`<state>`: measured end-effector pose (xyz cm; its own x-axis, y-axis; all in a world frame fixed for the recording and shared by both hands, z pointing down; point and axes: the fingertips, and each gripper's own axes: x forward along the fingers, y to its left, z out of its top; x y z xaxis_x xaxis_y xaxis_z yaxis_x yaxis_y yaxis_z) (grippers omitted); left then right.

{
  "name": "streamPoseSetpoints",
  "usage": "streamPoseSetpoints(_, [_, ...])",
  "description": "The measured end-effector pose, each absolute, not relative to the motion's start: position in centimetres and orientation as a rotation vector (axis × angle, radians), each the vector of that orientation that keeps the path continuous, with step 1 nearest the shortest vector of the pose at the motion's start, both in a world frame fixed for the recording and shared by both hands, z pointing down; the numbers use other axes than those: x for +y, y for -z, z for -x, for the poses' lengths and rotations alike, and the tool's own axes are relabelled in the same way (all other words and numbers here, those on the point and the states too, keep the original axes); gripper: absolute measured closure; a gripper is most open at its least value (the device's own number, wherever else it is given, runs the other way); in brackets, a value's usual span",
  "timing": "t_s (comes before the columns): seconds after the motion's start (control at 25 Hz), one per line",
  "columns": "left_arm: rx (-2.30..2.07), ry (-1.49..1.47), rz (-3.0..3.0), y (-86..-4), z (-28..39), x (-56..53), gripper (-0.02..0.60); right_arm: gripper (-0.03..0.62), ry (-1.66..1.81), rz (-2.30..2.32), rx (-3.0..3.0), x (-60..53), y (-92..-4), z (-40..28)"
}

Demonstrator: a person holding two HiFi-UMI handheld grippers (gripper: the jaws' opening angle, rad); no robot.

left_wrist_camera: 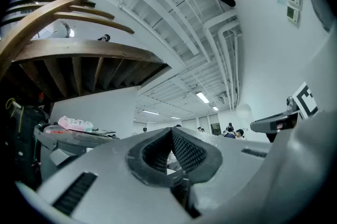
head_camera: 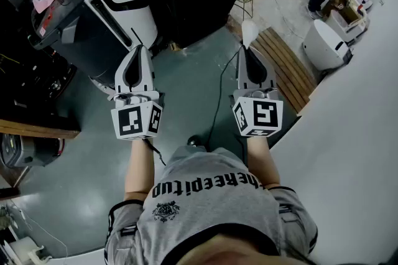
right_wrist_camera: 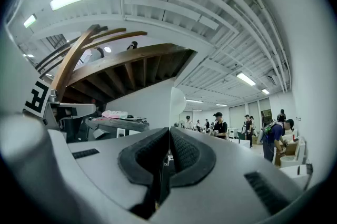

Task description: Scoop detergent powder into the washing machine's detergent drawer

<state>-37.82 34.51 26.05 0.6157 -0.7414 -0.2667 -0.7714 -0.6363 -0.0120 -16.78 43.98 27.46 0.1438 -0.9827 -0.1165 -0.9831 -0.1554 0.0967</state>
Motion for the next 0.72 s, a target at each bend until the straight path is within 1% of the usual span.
streamPoseSetpoints(0.56, [1.268,-0.379,2.701,-25.3,38.2,33.0,0.578,0.589,-0.226,2.378,2.004,42.6,-27.3,16.9])
streamPoseSetpoints(0.72, [1.255,-0.378,2.693,-25.0,38.4,32.5,0.578,0.589,-0.312,2.421,2.059,41.8,-27.4,17.3])
